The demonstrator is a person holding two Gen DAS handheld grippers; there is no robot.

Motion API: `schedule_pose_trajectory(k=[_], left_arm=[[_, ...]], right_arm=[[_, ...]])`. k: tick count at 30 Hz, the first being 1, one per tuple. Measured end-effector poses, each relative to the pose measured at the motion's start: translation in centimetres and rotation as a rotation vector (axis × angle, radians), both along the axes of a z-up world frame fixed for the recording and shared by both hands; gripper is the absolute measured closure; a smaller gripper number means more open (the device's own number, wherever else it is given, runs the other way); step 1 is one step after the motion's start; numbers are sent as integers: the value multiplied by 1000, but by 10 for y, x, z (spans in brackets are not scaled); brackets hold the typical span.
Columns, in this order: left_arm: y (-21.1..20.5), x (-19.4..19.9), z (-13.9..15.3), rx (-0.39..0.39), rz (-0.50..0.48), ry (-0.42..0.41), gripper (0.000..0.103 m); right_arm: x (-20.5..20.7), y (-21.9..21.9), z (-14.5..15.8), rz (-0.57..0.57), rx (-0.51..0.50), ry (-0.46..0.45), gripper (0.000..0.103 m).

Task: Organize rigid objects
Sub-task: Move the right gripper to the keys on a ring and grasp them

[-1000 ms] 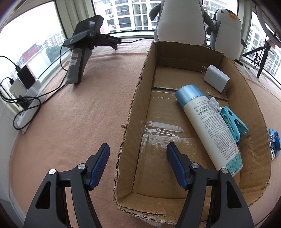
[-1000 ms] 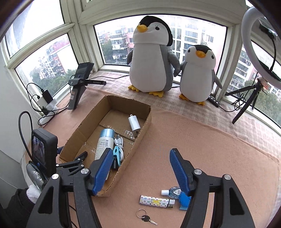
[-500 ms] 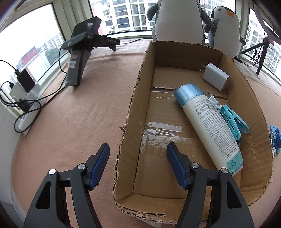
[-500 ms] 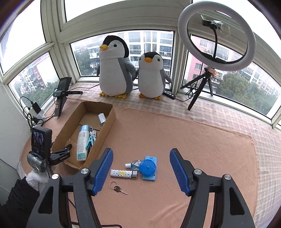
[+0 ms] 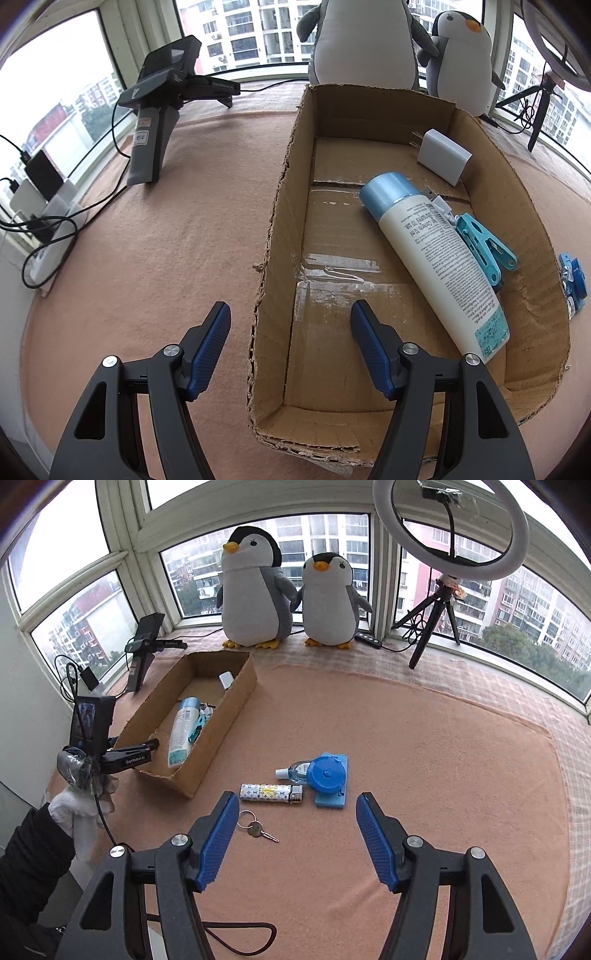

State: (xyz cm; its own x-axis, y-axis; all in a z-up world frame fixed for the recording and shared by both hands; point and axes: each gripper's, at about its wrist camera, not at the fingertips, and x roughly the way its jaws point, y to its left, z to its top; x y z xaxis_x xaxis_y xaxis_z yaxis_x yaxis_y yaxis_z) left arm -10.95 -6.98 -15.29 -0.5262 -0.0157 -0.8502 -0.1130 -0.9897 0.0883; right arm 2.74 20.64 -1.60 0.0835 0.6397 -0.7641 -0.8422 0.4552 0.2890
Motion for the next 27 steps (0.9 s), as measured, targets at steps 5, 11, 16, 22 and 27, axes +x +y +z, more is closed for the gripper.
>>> schedule_pose_trajectory(k=[5, 11, 16, 22, 27], left_arm=[[-2, 1, -1, 21, -14, 5, 36], [-5, 1, -2, 54, -5, 3, 36], [-7, 1, -2, 71, 5, 2, 36], [-8, 1, -2, 86, 20, 4, 35], [-8, 1, -3, 94, 26, 3, 35]], right_arm=[[-37, 28, -19, 138, -47, -49, 60], [-68, 69, -52, 309, -142, -70, 73], [-70, 92, -78, 370, -194, -33, 75], [-64, 106, -99, 415, -254, -24, 77], [-67, 112, -106, 449, -288, -36, 77]])
